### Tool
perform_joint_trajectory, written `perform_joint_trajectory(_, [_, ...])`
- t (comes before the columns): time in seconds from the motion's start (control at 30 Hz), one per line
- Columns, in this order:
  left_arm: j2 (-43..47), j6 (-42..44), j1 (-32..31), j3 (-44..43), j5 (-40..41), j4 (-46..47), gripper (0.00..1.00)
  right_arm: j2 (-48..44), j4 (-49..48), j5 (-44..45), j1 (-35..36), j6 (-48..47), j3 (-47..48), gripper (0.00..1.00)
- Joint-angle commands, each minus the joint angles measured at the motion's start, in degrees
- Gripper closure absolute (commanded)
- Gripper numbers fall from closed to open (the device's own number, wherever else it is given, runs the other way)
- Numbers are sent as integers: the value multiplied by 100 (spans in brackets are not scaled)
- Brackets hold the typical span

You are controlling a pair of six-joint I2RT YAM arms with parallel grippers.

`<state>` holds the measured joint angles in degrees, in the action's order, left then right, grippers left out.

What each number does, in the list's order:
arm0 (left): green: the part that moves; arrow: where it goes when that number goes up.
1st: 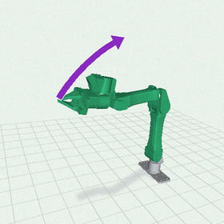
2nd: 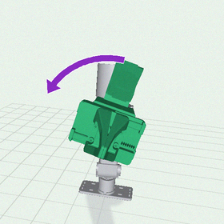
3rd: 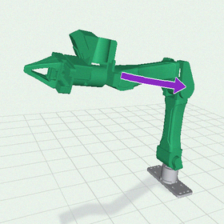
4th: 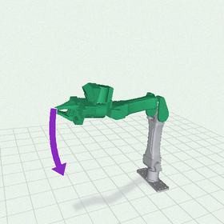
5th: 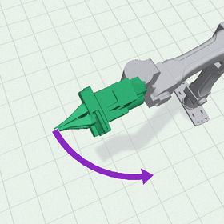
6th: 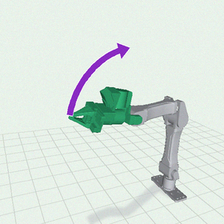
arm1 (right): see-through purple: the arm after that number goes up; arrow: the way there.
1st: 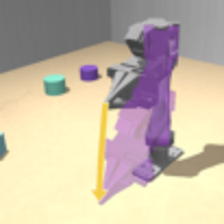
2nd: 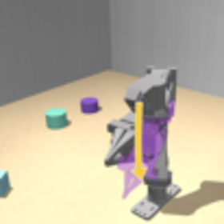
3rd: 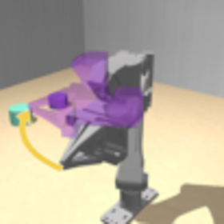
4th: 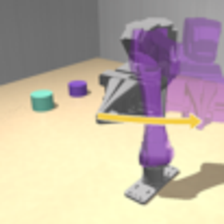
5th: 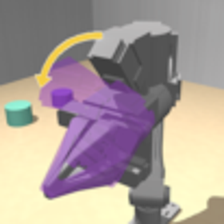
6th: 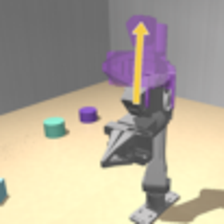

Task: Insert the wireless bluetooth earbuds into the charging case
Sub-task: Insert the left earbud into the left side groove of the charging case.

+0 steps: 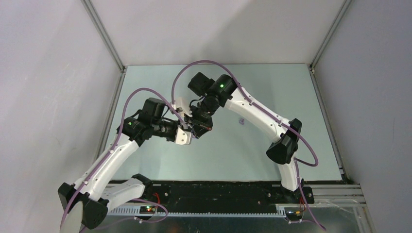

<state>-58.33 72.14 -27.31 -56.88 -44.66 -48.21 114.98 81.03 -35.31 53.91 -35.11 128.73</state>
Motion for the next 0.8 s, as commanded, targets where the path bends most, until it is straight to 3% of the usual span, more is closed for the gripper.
perform_joint_trajectory(0.0, [77,237,-140,-121,-197,-111,100,86,-386,319,-28,98,232,100])
perform_joint_trajectory(0.77, [93,617,-152,-110,-307,-312,100,306,-749,728,-124,504,346,100])
